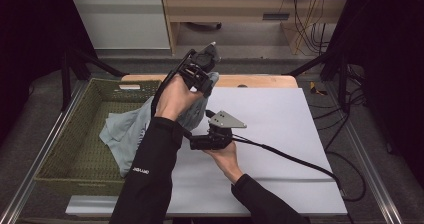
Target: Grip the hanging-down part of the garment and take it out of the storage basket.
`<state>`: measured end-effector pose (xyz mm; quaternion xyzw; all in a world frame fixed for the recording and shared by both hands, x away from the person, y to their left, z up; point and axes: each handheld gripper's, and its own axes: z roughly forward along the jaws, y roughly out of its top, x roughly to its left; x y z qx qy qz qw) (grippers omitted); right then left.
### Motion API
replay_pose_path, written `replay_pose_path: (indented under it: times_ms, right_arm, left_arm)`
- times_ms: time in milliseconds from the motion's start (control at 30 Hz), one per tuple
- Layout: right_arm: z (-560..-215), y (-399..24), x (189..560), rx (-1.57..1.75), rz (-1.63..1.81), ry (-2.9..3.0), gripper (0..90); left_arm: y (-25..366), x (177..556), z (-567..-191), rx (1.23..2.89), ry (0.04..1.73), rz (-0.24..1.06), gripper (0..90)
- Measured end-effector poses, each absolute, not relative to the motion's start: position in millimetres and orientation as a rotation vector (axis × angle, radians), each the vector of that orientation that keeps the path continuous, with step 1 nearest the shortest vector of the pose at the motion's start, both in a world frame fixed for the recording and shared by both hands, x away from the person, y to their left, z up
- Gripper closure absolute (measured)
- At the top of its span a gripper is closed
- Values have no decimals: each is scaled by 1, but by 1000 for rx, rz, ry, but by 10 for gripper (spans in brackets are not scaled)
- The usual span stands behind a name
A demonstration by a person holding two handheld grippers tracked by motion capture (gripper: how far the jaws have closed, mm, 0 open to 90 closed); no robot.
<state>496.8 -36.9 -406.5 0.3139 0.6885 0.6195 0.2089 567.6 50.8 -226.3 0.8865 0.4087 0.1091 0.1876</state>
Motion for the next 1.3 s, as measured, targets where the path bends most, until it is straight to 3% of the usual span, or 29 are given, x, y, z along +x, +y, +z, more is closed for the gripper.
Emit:
replay_pose_path:
  times_ms: [367,433,467,533,567,600,633,800,967,1300]
  right_arm:
    - [-409,-16,506,899,1737,1916,74]
    - [-409,-14,508,913,1733,1925,195]
    - [-409,-14,508,913,1733,1925,195]
    - [-408,-14,508,924,1732,1925,281]
    - [-407,-14,507,935,1740,1925,414]
    - [-407,-14,507,935,1740,1925,414]
    - [-406,-15,507,933,1730,1924,539]
    - [-405,-17,509,905,1725,1934,763]
    - [-402,-21,506,918,1703,1963,811]
    - [-398,-42,495,892,1680,1999,823]
  left_arm:
    - [51,567,-227,2493,1148,306,807]
    - [52,567,-227,2494,1148,309,807]
    - [52,567,-227,2494,1148,309,807]
    - [52,567,-227,2494,1149,308,807]
    - [52,567,-227,2496,1151,306,807]
    - [52,567,-227,2496,1151,308,807]
    - [52,567,-228,2497,1151,308,807]
    - [54,567,-228,2497,1158,311,807]
    - [57,567,-227,2490,1155,308,806]
    - [57,565,-225,2476,1145,317,807]
